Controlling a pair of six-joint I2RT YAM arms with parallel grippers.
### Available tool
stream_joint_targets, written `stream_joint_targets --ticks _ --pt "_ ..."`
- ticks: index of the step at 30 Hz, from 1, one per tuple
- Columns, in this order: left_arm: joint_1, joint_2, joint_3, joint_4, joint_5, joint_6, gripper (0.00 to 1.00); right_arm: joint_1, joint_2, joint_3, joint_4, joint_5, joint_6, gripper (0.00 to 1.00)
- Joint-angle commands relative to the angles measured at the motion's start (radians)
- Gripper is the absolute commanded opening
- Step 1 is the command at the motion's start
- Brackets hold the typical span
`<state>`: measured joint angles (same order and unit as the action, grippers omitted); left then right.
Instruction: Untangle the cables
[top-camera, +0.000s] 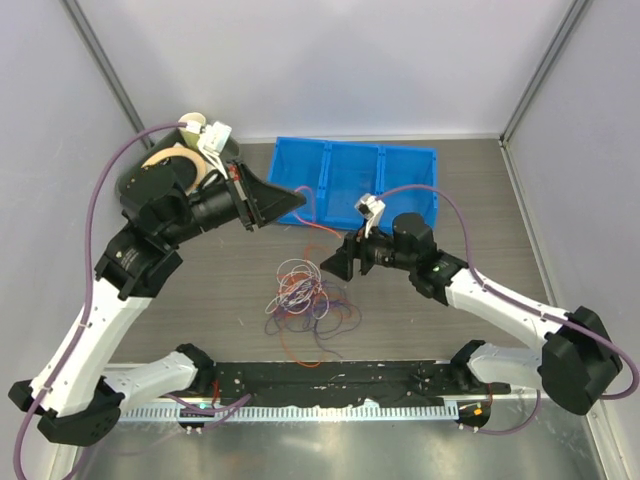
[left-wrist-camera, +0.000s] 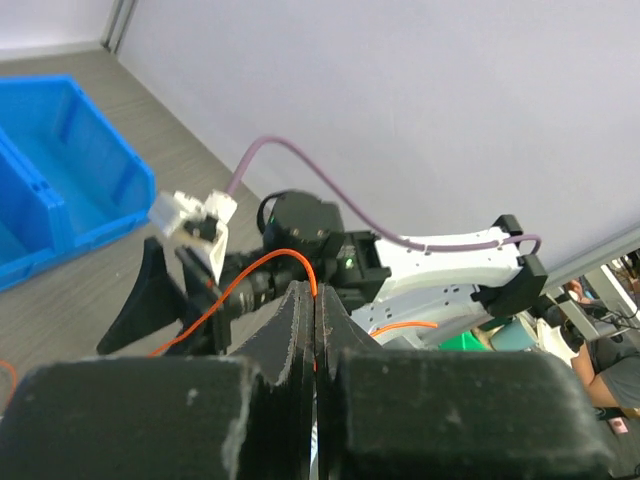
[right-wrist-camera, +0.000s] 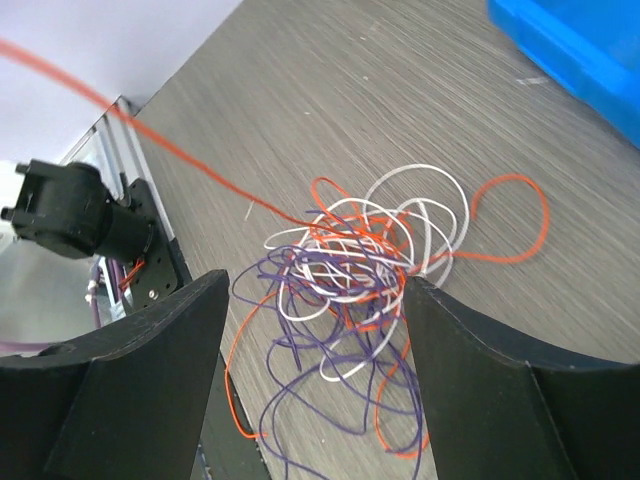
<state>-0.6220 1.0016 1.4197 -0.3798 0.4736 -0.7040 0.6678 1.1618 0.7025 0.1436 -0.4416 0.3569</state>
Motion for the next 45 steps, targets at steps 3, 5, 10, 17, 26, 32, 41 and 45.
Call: stream_joint_targets --ticks 3,5,10,17,26,32,41,45 --pt "-0.004 0.011 0.127 0.002 -0.021 -0.029 0.00 0.111 0.041 -0.015 0.226 -0.029 -0.160 0.76" --pt "-0.004 0.009 0.134 -0.004 -0.036 -0.032 0.00 0.150 0.073 -0.005 0.238 0.004 -0.191 0.76" --pt "-0.004 0.002 0.134 -0.002 -0.036 -0.046 0.00 0.165 0.168 0.025 0.351 0.101 -0.174 0.75" --pt "-0.004 -0.023 0.134 -0.007 -0.044 -0.054 0.00 0.188 0.311 0.060 0.516 0.115 -0.118 0.56" --pt "-0.004 -0.142 0.019 -0.111 -0.257 -0.043 0.28 0.197 0.199 0.151 0.345 0.360 -0.056 0.01" --pt "-0.004 -0.285 -0.292 -0.272 -0.617 -0.130 1.00 0.196 0.015 0.381 -0.051 0.628 -0.078 0.01" --pt "-0.004 -0.308 -0.703 -0.003 -0.317 -0.198 1.00 0.196 -0.011 0.676 -0.331 0.580 -0.018 0.01" --pt "-0.004 -0.236 -0.752 0.139 -0.277 -0.183 1.00 0.196 0.007 0.706 -0.375 0.495 0.043 0.01"
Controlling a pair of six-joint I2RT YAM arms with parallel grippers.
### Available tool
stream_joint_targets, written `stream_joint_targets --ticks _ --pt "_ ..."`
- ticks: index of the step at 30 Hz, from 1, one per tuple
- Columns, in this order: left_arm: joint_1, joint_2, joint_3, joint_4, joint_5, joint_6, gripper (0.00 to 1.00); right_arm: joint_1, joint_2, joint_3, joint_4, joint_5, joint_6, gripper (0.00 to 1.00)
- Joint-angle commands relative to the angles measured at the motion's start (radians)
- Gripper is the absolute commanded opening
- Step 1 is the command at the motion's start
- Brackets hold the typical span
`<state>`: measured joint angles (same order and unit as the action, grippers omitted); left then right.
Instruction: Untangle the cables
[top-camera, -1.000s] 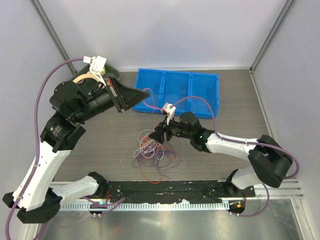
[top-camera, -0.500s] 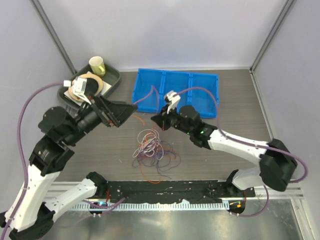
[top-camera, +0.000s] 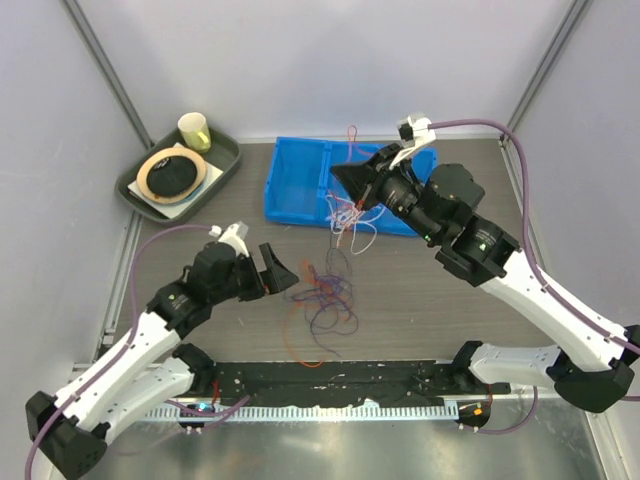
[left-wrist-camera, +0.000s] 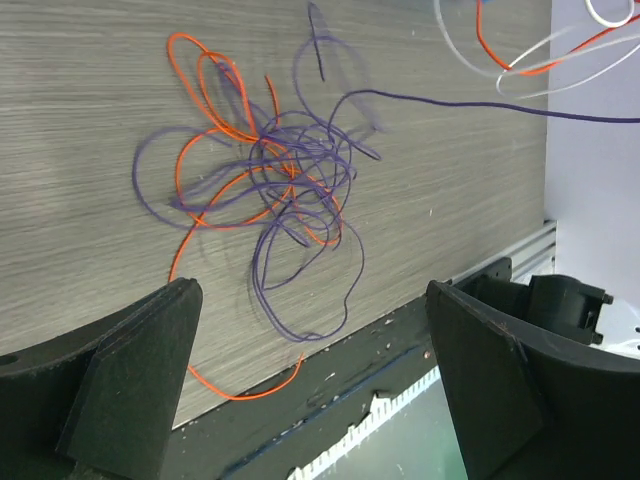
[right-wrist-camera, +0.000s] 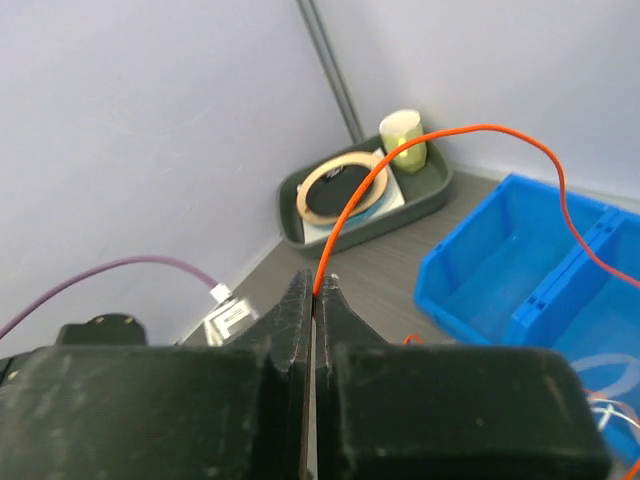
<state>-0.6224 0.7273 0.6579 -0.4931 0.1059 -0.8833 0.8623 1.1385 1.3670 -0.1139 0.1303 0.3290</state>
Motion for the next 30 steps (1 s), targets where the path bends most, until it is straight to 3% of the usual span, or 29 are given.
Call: stream_joint_targets --ticks 1,11,17,19,21,26,28,29,30 --pt "-0.003 0.047 0.014 0.275 0.110 0.013 1.00 0.001 0.036 0.041 -0.124 -0.084 0.082 0.01" --pt "-0.017 0.110 -0.029 0.684 0.222 0.072 1.00 0.001 0.052 -0.055 -0.109 -0.075 0.231 0.01" --pt "-0.039 0.222 -0.027 0.726 0.226 0.115 1.00 0.001 0.050 -0.088 -0.038 -0.116 0.298 0.01" --pt "-0.045 0.259 -0.021 0.731 0.198 0.119 0.88 0.001 0.053 -0.088 -0.017 -0.159 0.314 0.01" --pt "-0.049 0.314 -0.011 0.742 0.163 0.125 0.70 0.001 0.056 -0.083 0.002 -0.204 0.324 0.01" --pt "-0.053 0.438 0.012 0.786 0.175 0.103 0.67 0.001 0.058 -0.075 0.017 -0.279 0.349 0.01" --pt "-0.056 0.494 0.019 0.817 0.189 0.095 0.54 0.000 0.056 -0.071 0.010 -0.293 0.351 0.01" --pt "-0.056 0.507 0.025 0.817 0.190 0.098 0.39 0.001 0.053 -0.062 0.002 -0.291 0.346 0.01" --pt "-0.056 0.526 0.028 0.809 0.193 0.102 0.31 0.001 0.047 -0.057 -0.013 -0.281 0.340 0.01"
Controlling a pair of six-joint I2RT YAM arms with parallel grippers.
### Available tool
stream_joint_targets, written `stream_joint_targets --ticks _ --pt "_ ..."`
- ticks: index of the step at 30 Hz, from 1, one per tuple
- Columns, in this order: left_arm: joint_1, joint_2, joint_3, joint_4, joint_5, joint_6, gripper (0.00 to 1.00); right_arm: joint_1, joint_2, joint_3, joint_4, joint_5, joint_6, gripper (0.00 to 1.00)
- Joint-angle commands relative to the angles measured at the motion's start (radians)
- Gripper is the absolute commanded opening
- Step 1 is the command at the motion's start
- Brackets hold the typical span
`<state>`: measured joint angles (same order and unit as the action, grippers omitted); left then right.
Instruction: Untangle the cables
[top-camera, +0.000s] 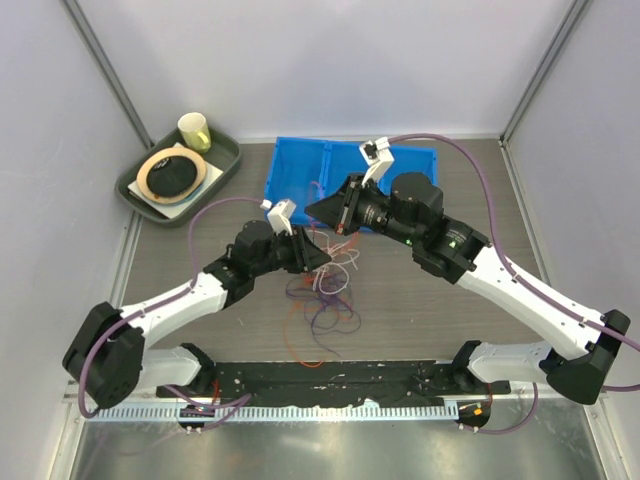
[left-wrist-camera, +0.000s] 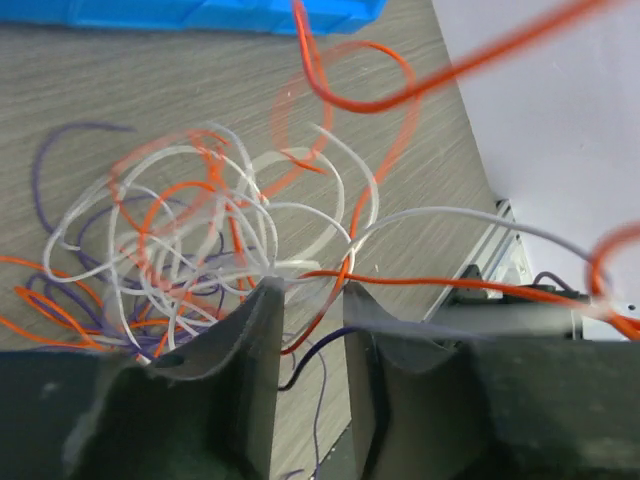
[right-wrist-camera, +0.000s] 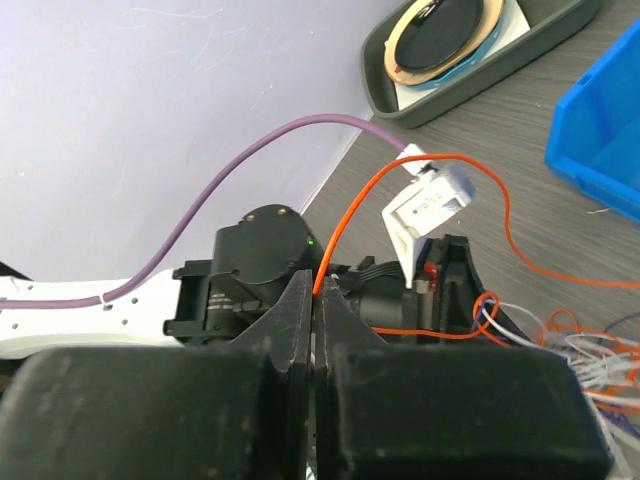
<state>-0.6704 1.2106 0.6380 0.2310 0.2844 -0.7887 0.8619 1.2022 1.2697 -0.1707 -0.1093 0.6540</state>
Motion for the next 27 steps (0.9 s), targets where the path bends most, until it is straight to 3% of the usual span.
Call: stream_joint_targets --ticks 1,2,5,11,18,21,22,24,25,27 --pt "-0.008 0.049 0.048 0.073 0.034 0.014 0.27 0.002 -0.021 0.060 0.028 -0.024 0.004 0.01" --pt "-0.008 0.050 0.036 0.073 0.039 0.020 0.17 0.002 -0.035 0.071 0.011 -0.006 -0.017 0.01" --pt "-0.009 0.037 -0.010 0.083 0.027 0.019 0.00 0.002 -0.075 0.097 -0.035 0.085 -0.053 0.01" --pt "-0.009 -0.037 -0.119 0.025 -0.002 0.011 0.00 -0.001 -0.101 0.200 -0.162 0.354 -0.146 0.01" --pt "-0.009 -0.213 -0.236 -0.188 -0.091 -0.003 0.01 -0.023 -0.115 0.276 -0.168 0.657 -0.301 0.01" --pt "-0.009 -0.330 -0.271 -0.283 -0.108 -0.020 0.11 -0.027 -0.105 0.336 -0.159 0.764 -0.376 0.01" --pt "-0.009 -0.357 -0.288 -0.304 -0.108 -0.029 0.18 -0.027 -0.105 0.345 -0.155 0.786 -0.410 0.01" --pt "-0.008 -0.445 -0.307 -0.349 -0.113 -0.038 0.16 -0.029 -0.104 0.365 -0.144 0.807 -0.435 0.01" --pt "-0.009 -0.476 -0.322 -0.363 -0.120 -0.044 0.06 -0.029 -0.102 0.370 -0.139 0.809 -0.454 0.01" --pt "-0.009 -0.545 -0.331 -0.418 -0.164 -0.058 0.00 -0.029 -0.104 0.376 -0.112 0.798 -0.471 0.01"
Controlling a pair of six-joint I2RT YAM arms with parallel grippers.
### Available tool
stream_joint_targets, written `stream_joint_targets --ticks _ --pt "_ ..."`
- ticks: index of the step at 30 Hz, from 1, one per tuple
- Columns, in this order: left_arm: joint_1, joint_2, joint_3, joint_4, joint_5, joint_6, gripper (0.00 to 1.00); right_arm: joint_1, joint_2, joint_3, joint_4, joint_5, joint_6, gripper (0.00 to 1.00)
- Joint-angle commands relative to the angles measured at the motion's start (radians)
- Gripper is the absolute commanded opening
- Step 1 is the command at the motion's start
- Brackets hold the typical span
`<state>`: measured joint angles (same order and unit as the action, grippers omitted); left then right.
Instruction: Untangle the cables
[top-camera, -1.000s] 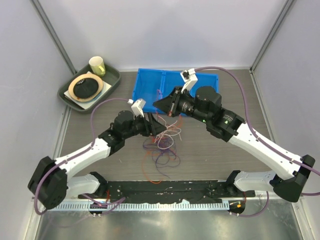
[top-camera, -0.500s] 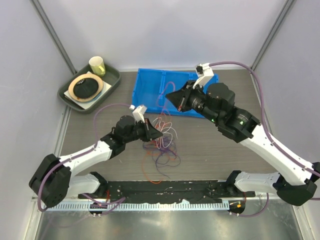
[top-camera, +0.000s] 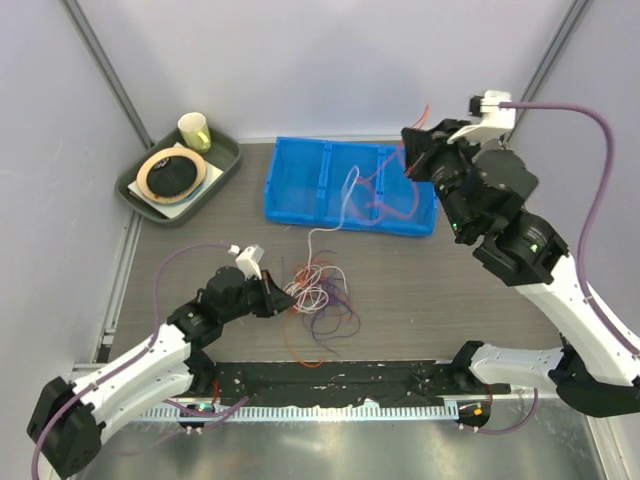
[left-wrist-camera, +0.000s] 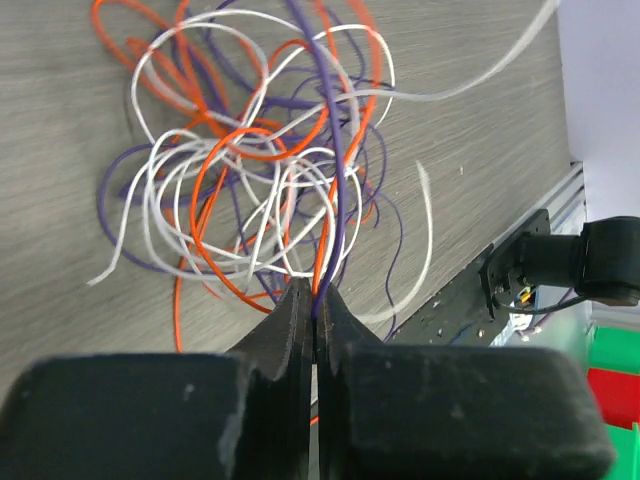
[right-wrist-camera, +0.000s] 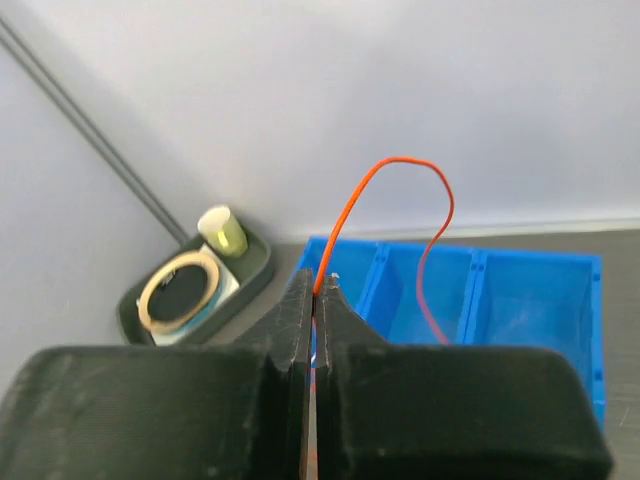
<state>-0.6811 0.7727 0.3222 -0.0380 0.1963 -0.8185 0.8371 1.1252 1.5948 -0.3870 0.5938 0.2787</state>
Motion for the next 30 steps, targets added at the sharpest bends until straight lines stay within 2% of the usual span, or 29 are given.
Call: stream_joint_targets --ticks 1,3,9,11,15,18,21,25,28,30 --pt "0.002 -0.124 -0.017 -0.167 -0.116 -0.033 0.00 -0.004 -0.030 0.053 0.114 0.084 -0.101 0.01" --pt "0.002 -0.159 -0.012 -0.226 -0.152 -0.031 0.00 -0.004 -0.031 0.066 0.132 0.060 -0.105 0.01" --pt "0.002 -0.168 0.041 -0.459 -0.392 -0.125 0.00 -0.004 0.002 0.186 0.160 0.058 -0.223 0.01" --pt "0.002 -0.121 0.072 -0.555 -0.489 -0.163 0.00 -0.004 0.015 0.218 0.158 0.061 -0.251 0.01" --pt "0.003 0.015 0.141 -0.694 -0.593 -0.271 0.00 -0.004 0.051 0.347 0.160 0.150 -0.341 0.01" --pt "0.005 0.124 0.164 -0.706 -0.603 -0.321 0.00 -0.004 0.065 0.405 0.184 0.254 -0.452 0.01" --pt "0.011 0.203 0.172 -0.694 -0.601 -0.349 0.00 -0.004 0.055 0.383 0.284 0.368 -0.608 0.01" --pt "0.041 0.227 0.172 -0.697 -0.607 -0.358 0.00 -0.004 -0.001 0.355 0.457 0.445 -0.822 0.01" --pt "0.083 0.209 0.167 -0.718 -0.607 -0.360 0.00 -0.004 -0.021 0.372 0.542 0.486 -0.917 0.01" --pt "0.106 0.189 0.166 -0.735 -0.609 -0.354 0.00 -0.004 -0.025 0.386 0.540 0.491 -0.944 0.01"
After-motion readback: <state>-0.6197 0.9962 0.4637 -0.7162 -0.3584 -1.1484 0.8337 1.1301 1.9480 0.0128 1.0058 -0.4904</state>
